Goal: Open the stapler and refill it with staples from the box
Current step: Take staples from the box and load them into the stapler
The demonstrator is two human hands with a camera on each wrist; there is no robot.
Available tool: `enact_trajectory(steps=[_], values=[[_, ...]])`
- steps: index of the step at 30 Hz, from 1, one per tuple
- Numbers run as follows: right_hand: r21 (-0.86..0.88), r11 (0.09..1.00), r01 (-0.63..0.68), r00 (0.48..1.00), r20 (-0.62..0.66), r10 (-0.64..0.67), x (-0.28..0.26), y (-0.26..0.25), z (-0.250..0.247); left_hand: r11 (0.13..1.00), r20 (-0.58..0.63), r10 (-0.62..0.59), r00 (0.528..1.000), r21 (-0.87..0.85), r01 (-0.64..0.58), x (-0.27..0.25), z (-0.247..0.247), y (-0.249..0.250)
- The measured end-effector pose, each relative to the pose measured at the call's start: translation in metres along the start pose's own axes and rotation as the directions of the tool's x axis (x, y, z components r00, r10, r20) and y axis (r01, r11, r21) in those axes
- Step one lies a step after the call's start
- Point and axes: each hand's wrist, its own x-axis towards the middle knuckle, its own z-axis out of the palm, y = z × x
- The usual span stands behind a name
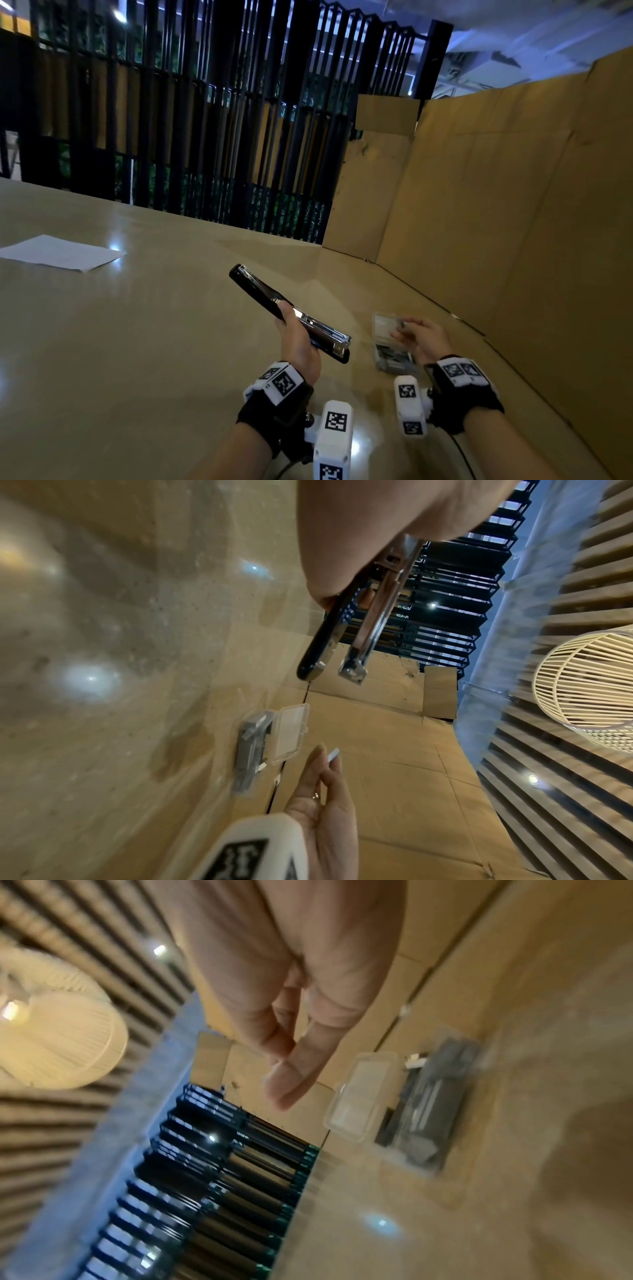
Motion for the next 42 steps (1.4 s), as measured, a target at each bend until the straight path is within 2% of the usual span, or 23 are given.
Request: enact_trajectory(steps=[3, 6, 11, 18, 22, 23, 25, 27, 30, 34, 37, 42], values=[[0.236, 0.963, -0.130, 0.991, 0.048, 0.122, -0.010, 0.002, -0.003, 1.000, -0.007, 0.000, 1.000, -0.009, 0.000, 0.003, -0.001, -0.002], [0.315, 0.918, -0.239, 0.971, 0.090, 0.222, -0.018, 0.007, -0.008, 1.000, -0.016, -0.015, 1.000, -0.014, 0.015, 0.005, -0.001, -0.004], [0.268, 0.914, -0.305, 0.949, 0.163, 0.269, -0.029, 0.014, -0.011, 1.000, -0.007, -0.015, 1.000, 0.007, 0.015, 0.005, -0.002, -0.012], [0.269, 0.925, -0.270, 0.954, 0.202, 0.220, -0.048, 0.014, -0.008, 0.999, 0.019, -0.033, 0.999, -0.004, 0.034, 0.008, -0.004, -0.018], [0.192, 0.967, -0.169, 0.965, 0.234, 0.122, -0.060, 0.014, -0.001, 1.000, 0.036, -0.007, 0.999, 0.007, 0.007, 0.010, -0.005, -0.022], [0.165, 0.980, -0.113, 0.964, 0.258, 0.067, -0.062, 0.012, 0.003, 1.000, 0.042, 0.005, 0.999, 0.019, -0.006, 0.009, -0.004, -0.022], [-0.022, 0.993, 0.115, 0.952, 0.286, -0.104, -0.069, 0.007, 0.014, 0.998, 0.060, 0.017, 0.998, 0.059, -0.021, 0.011, -0.006, -0.026], [-0.247, 0.895, 0.372, 0.896, 0.347, -0.277, -0.079, 0.002, 0.028, 0.995, 0.072, 0.006, 0.997, 0.096, -0.013, 0.010, -0.006, -0.028], [-0.388, 0.735, 0.556, 0.809, 0.457, -0.370, -0.088, 0.005, 0.048, 0.995, 0.063, 0.003, 0.998, 0.099, -0.009, 0.009, -0.004, -0.029], [-0.468, 0.585, 0.663, 0.744, 0.497, -0.446, -0.097, 0.013, 0.058, 0.996, 0.091, 0.019, 0.996, 0.088, -0.027, 0.007, -0.004, -0.027], [-0.477, 0.565, 0.673, 0.739, 0.470, -0.482, -0.099, 0.012, 0.060, 0.995, 0.111, 0.008, 0.994, 0.100, -0.019, 0.008, -0.005, -0.028], [-0.517, 0.523, 0.678, 0.735, 0.492, -0.466, -0.097, 0.012, 0.060, 0.998, 0.150, -0.002, 0.989, 0.058, -0.007, 0.007, 0.000, -0.028]])
